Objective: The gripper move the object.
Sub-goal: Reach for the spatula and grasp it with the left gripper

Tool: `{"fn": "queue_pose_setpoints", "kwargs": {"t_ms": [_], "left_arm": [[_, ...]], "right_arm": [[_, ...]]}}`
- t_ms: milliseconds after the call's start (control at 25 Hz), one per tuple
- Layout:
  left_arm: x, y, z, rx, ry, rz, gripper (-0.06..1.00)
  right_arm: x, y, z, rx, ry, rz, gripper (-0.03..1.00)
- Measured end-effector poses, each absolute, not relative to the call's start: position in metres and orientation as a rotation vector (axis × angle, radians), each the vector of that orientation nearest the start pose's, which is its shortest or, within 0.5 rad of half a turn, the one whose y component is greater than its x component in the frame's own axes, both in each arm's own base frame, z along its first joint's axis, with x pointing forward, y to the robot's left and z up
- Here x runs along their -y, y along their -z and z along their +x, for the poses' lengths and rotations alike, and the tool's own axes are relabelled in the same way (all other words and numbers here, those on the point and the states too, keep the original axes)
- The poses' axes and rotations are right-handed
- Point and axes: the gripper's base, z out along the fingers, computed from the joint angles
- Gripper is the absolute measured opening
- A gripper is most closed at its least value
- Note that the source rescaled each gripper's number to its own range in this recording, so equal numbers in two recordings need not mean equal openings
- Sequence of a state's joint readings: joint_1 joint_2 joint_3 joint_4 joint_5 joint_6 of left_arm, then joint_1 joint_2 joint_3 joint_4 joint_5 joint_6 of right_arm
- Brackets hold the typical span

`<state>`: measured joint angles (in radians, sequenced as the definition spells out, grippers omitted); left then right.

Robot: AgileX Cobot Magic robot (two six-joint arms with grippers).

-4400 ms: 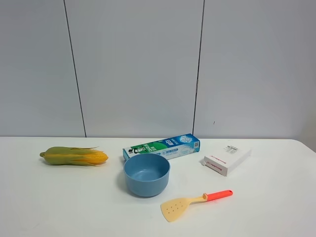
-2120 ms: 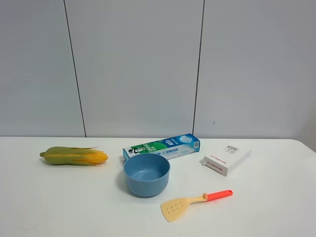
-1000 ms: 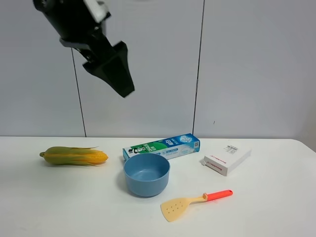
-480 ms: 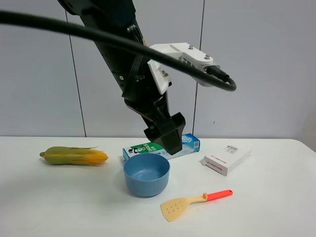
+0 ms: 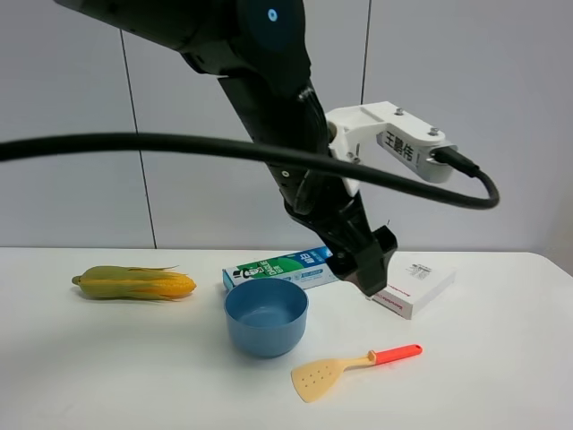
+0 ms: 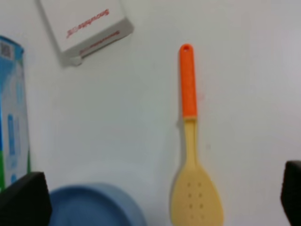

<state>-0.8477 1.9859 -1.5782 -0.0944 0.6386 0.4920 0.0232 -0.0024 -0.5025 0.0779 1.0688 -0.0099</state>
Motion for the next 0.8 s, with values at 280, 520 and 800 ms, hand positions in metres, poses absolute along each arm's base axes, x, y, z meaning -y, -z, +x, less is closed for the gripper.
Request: {"fn": "queue_pose_setpoints", "kwargs": {"t_ms": [280, 520, 800], "left_arm": [[0.367, -0.197, 0.300, -2.113, 0.280, 1.573, 1.00], [0.372, -0.162, 0.303, -2.190, 0.286, 1.605, 1.00], [0.373, -0.140, 0.303, -2.217, 0.278, 1.645, 1.00]], "right_arm": [[-0.006, -0.278, -0.006, -2.046, -0.102, -0.038, 1.00], [-0.006, -0.278, -0.006, -2.046, -0.102, -0.038, 1.00], [-0.006, -0.278, -0.006, -2.046, -0.102, -0.038, 1.00]]}}
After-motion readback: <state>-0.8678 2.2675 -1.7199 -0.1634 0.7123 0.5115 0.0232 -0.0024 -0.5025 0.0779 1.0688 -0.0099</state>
